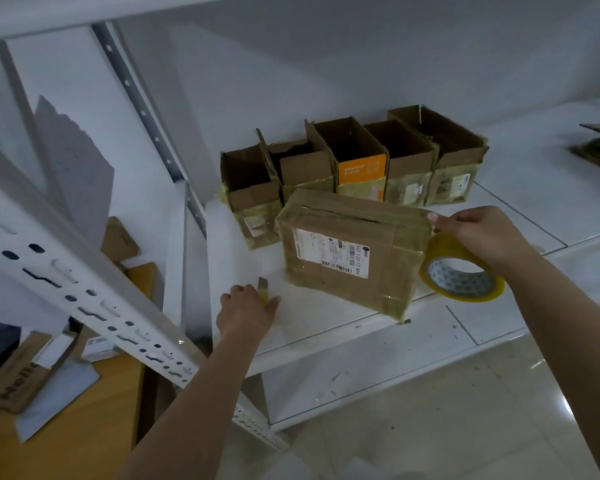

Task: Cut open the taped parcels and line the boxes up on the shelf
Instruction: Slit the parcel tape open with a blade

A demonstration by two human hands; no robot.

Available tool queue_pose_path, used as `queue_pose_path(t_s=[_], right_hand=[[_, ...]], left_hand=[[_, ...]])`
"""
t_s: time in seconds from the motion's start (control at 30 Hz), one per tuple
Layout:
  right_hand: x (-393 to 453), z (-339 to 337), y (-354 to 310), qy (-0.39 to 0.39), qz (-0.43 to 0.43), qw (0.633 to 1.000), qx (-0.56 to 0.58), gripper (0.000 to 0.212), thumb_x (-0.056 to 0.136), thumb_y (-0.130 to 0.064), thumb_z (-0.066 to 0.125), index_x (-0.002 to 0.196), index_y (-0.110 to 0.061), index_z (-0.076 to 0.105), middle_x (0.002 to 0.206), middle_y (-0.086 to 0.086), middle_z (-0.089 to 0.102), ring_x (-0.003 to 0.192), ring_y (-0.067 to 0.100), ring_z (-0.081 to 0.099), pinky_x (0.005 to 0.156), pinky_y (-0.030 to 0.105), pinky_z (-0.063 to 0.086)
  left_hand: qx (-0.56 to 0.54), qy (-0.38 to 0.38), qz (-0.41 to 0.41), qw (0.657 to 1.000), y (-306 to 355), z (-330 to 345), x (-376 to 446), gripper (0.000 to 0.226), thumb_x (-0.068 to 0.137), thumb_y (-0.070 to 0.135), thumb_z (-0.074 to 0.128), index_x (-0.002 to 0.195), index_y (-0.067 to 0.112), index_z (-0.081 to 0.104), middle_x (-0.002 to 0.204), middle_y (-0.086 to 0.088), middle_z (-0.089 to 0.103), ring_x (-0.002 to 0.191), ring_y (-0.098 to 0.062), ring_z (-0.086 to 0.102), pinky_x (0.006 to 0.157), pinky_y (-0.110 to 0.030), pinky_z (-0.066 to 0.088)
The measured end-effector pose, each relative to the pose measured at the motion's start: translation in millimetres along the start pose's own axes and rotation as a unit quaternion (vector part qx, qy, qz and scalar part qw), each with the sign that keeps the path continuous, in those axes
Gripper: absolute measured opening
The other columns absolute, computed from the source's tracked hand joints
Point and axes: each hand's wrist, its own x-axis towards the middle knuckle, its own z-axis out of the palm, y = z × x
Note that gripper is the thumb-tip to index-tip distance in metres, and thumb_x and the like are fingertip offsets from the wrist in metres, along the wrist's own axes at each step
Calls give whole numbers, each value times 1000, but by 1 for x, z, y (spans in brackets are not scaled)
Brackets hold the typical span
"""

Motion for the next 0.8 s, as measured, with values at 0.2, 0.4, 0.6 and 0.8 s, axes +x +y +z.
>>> queue_pose_path(t_s=[0.2,0.4,0.6,0.8], right_hand=[[-3,0,-1,-10,1,1000,13,44,85,-60,62,79,-18,75,79,-2,66,78,15,58,75,36,42],[-6,-3,1,-40,7,999,33,39,86,-56,64,81,-19,73,85,-2,66,85,19,60,84,39,47],[-5,-10,2,-98,23,993,68,20,87,-44,68,88,-25,73,93,-4,64,83,14,58,67,30,42],[-9,-31,14,-202,17,976,80,24,91,-15,61,90,-36,74,94,-7,70,87,15,66,67,25,49]], left_hand=[[25,21,-9,999,4,2,9,21,99,16,43,94,10,63,104,-9,65,99,-24,56,75,-31,45],[-267,141,21,953,10,-35,9,11,96,8,48,88,2,50,84,-11,53,80,-30,56,67,-35,43],[-359,247,302,848,106,-108,-29,24,106,27,33,95,17,52,75,6,54,65,0,52,58,-10,40],[-335,-130,409,839,205,-104,-37,39,107,28,35,81,16,62,65,6,62,51,-1,53,59,-23,45]])
